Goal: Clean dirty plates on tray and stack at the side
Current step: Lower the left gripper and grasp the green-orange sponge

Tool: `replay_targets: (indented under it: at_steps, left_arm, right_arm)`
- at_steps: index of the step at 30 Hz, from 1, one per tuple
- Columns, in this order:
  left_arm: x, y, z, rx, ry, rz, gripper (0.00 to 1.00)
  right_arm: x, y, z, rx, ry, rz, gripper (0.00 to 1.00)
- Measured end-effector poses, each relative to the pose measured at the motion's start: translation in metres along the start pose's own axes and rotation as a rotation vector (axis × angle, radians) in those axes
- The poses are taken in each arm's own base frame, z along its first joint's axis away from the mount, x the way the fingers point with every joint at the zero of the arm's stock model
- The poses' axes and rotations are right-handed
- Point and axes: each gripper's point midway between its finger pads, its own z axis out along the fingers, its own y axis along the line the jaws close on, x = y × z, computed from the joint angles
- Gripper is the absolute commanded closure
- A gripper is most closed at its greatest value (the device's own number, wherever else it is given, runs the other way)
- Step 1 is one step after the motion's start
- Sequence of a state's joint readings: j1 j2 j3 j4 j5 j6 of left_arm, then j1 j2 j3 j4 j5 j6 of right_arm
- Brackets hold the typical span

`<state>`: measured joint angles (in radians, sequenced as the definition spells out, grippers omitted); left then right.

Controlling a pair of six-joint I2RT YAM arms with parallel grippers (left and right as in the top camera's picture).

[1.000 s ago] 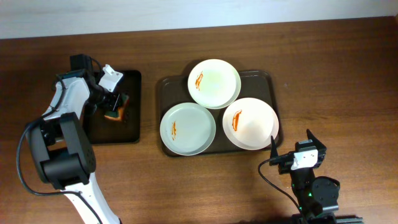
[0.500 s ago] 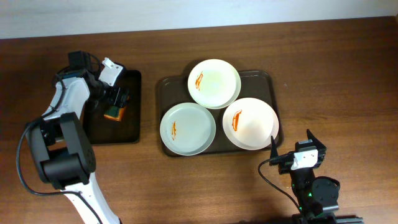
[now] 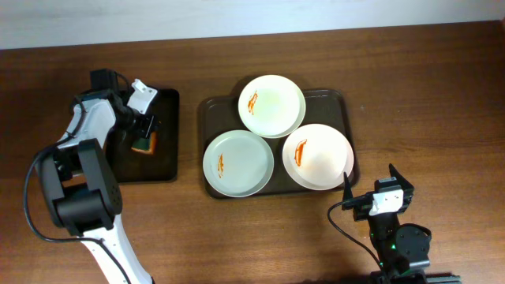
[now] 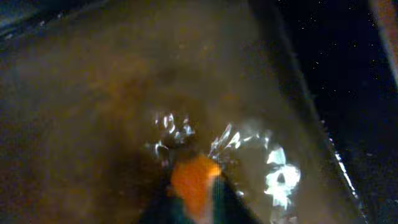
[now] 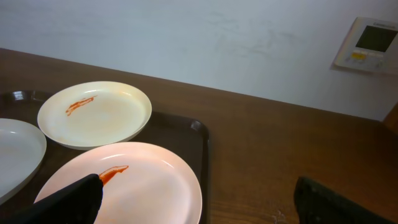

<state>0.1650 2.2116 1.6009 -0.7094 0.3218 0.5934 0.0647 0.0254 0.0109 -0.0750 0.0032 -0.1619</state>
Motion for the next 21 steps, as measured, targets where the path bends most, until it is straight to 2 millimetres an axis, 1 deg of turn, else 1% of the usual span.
replay_targets:
  at_steps: [3, 4, 5, 6, 7, 9, 11, 12, 14, 16, 17, 19, 21]
  left_arm:
    - [0.001, 0.004, -0.001, -0.024, 0.013, -0.013, 1.00]
    - [0.001, 0.006, -0.001, -0.033, 0.019, -0.035, 0.96]
    - [0.000, 0.009, -0.002, -0.043, 0.024, -0.065, 0.45]
    - [-0.001, 0.012, -0.003, -0.052, 0.032, -0.101, 0.11]
    - [-0.006, 0.015, -0.006, -0.061, 0.032, -0.147, 0.02]
    - [-0.014, 0.019, -0.015, -0.071, 0.027, -0.192, 0.00]
    - [-0.014, 0.016, -0.021, -0.064, 0.042, -0.226, 0.00]
    - [-0.008, 0.012, -0.022, -0.050, 0.070, -0.242, 0.00]
    - [0.005, 0.006, -0.023, -0.039, 0.126, -0.264, 0.08]
    - [0.020, 0.011, -0.026, -0.088, 0.193, -0.277, 0.07]
    - [0.024, 0.015, -0.027, -0.115, 0.213, -0.275, 0.09]
    - [0.029, 0.020, -0.028, -0.149, 0.237, -0.273, 0.14]
    - [0.034, 0.023, -0.025, -0.162, 0.256, -0.274, 0.20]
  right_arm:
    - [0.000, 0.000, 0.000, 0.000, 0.000, 0.000, 0.02]
    - [0.000, 0.000, 0.000, 0.000, 0.000, 0.000, 0.01]
    - [0.000, 0.000, 0.000, 0.000, 0.000, 0.000, 0.02]
    - [0.000, 0.000, 0.000, 0.000, 0.000, 0.000, 0.01]
    - [0.000, 0.000, 0.000, 0.000, 0.000, 0.000, 0.02]
    - [0.000, 0.000, 0.000, 0.000, 0.000, 0.000, 0.02]
    - [0.000, 0.000, 0.000, 0.000, 0.000, 0.000, 0.02]
    - [0.000, 0.000, 0.000, 0.000, 0.000, 0.000, 0.02]
    - [0.000, 0.000, 0.000, 0.000, 0.000, 0.000, 0.02]
    - [0.000, 0.000, 0.000, 0.000, 0.000, 0.000, 0.02]
    - [0.000, 0.000, 0.000, 0.000, 0.000, 0.000, 0.02]
    - [0.000, 0.000, 0.000, 0.000, 0.000, 0.000, 0.02]
    - [0.000, 0.000, 0.000, 0.000, 0.000, 0.000, 0.02]
